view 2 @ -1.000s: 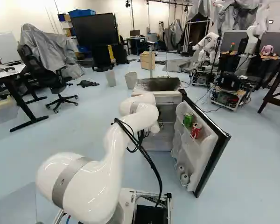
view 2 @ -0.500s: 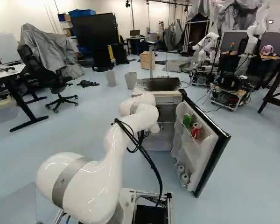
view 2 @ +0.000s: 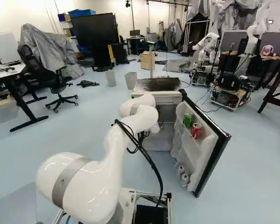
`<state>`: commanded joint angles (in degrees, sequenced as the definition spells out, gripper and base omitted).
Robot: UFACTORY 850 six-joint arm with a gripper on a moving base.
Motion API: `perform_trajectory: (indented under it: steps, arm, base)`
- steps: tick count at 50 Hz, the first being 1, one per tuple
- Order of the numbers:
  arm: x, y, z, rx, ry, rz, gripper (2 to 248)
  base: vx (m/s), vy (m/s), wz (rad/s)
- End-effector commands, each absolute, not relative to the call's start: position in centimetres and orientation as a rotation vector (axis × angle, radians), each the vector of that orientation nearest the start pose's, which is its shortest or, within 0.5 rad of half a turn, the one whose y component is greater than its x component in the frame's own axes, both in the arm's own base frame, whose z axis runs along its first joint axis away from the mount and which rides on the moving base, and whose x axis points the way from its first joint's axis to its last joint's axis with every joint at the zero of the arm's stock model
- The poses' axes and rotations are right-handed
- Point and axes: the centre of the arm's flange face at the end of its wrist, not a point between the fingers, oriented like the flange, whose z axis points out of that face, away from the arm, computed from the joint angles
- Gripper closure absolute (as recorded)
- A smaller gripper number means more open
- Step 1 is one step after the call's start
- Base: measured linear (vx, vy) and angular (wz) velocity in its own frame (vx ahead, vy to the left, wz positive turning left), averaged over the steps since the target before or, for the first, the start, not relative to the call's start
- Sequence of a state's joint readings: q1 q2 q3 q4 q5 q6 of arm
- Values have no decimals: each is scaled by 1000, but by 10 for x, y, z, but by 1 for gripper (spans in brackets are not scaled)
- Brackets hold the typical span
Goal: Grab a drink from the fridge
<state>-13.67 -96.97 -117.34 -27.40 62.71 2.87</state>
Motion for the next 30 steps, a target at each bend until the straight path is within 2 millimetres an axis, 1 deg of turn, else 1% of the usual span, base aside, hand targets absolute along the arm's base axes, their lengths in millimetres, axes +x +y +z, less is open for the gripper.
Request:
perform_trajectory:
  steps: [1, 2, 6, 7, 12, 13, 17, 18, 30]
  arm:
    - [744, -143, -45, -2324, -353, -2009, 44]
    - [744, -143, -45, -2324, -353, -2009, 82]
    - [744, -143, -45, -2324, -353, -2009, 82]
    - [744, -143, -45, -2324, -353, -2009, 120]
    - [744, -143, -45, -2324, -353, -2009, 120]
    - [744, -143, -45, -2324, -353, -2009, 153]
    - [744, -143, -45, -2324, -353, -2009, 153]
    - [744, -143, -45, -2324, -353, -2009, 157]
    - [744, -143, -44, -2325, -352, -2009, 157]
  base:
    - [0, 0, 0]
    - [0, 0, 0]
    - [0, 0, 0]
    - [0, 0, 0]
    - [0, 0, 0]
    - [0, 0, 0]
    - [0, 0, 0]
    - [0, 0, 0]
    - [0, 0, 0]
